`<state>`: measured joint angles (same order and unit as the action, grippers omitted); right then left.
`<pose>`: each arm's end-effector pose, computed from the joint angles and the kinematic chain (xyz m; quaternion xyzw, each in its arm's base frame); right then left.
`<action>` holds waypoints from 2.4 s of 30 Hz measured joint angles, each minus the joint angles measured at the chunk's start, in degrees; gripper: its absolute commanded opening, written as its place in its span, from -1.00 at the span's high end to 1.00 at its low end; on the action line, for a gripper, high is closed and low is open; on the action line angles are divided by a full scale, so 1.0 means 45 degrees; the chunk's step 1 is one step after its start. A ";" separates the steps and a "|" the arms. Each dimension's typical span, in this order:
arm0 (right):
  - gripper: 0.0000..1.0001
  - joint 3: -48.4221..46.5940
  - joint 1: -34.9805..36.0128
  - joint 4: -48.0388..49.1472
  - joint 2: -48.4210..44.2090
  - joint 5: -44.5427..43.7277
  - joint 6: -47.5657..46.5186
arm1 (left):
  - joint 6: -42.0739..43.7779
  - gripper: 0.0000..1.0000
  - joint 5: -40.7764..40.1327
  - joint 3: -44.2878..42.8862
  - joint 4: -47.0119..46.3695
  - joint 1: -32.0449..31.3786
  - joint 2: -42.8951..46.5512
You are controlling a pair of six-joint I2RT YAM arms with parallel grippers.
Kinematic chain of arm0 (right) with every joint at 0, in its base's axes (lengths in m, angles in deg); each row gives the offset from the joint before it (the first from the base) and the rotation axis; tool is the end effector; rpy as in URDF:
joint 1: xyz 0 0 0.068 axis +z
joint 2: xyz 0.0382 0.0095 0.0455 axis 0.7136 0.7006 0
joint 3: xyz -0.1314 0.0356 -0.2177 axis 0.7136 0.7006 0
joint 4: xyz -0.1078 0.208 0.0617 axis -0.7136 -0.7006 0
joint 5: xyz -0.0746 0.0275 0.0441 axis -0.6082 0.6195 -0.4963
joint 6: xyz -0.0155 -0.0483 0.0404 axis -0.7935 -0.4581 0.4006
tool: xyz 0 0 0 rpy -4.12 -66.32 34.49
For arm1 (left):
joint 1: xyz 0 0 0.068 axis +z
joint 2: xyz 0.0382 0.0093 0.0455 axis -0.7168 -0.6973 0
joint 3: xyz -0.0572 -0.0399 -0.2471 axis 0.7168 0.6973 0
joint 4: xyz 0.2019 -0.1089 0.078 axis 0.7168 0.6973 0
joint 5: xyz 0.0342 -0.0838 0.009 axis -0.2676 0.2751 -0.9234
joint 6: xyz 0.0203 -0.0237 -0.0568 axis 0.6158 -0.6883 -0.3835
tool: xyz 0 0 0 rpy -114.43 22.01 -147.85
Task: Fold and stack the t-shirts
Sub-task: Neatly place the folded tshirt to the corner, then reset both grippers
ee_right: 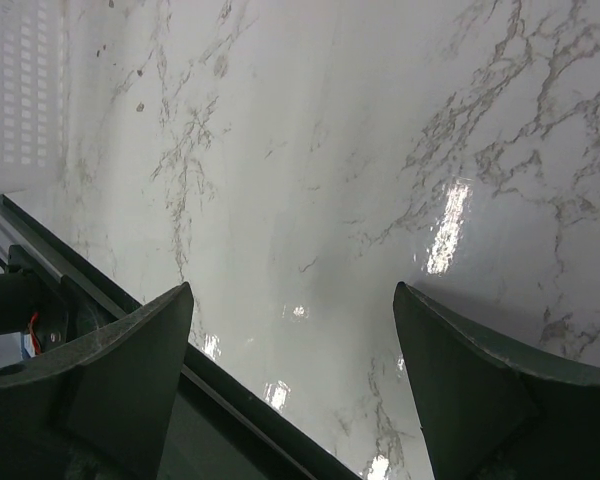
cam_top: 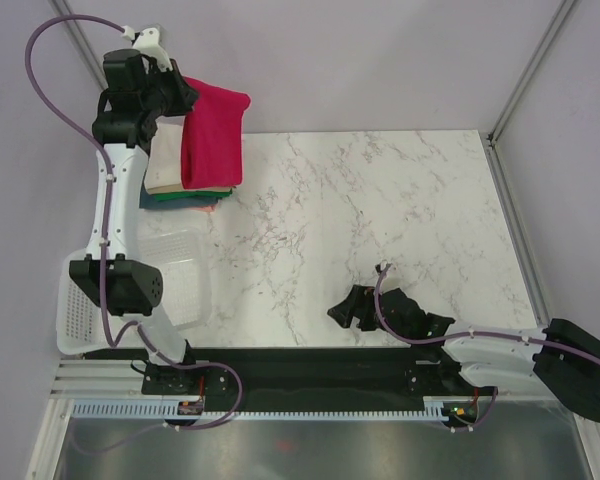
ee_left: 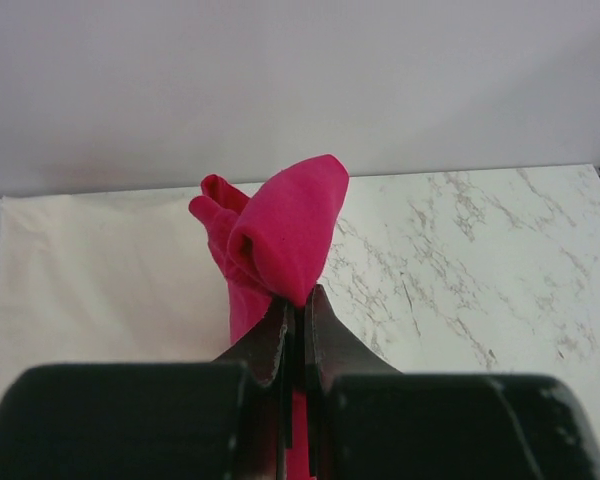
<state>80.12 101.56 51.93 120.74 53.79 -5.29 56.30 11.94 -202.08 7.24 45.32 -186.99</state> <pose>0.1117 0.1520 0.1279 0.0211 0.8605 0.3751 0.3441 0.3712 -0.0155 0.4584 0.0177 0.7892 -0.1464 0.5961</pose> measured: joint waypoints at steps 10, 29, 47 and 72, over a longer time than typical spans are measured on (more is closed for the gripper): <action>-0.79 -0.0146 0.0000 0.0301 0.0447 0.0301 -0.0219 | 0.0000 0.96 0.1574 -0.3157 0.0413 0.2011 -0.3468; -0.80 -0.0792 0.0000 0.0452 0.1462 0.0641 -0.0384 | 0.0141 0.96 0.3347 -0.4959 -0.2642 0.3055 -0.9005; -0.80 -0.1763 0.0000 0.0447 0.2769 0.0879 -0.0685 | -0.0661 -0.36 -0.1015 -0.2686 -0.3959 0.5411 -0.9141; -0.77 -0.0233 0.0306 0.0840 0.0962 0.0044 -0.0010 | -0.3847 -0.57 -0.0151 1.0899 -0.3589 0.4367 0.4478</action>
<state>79.07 102.94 55.71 125.07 53.98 -5.33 38.98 11.26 -153.03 -8.92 64.97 -166.84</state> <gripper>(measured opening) 0.884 0.781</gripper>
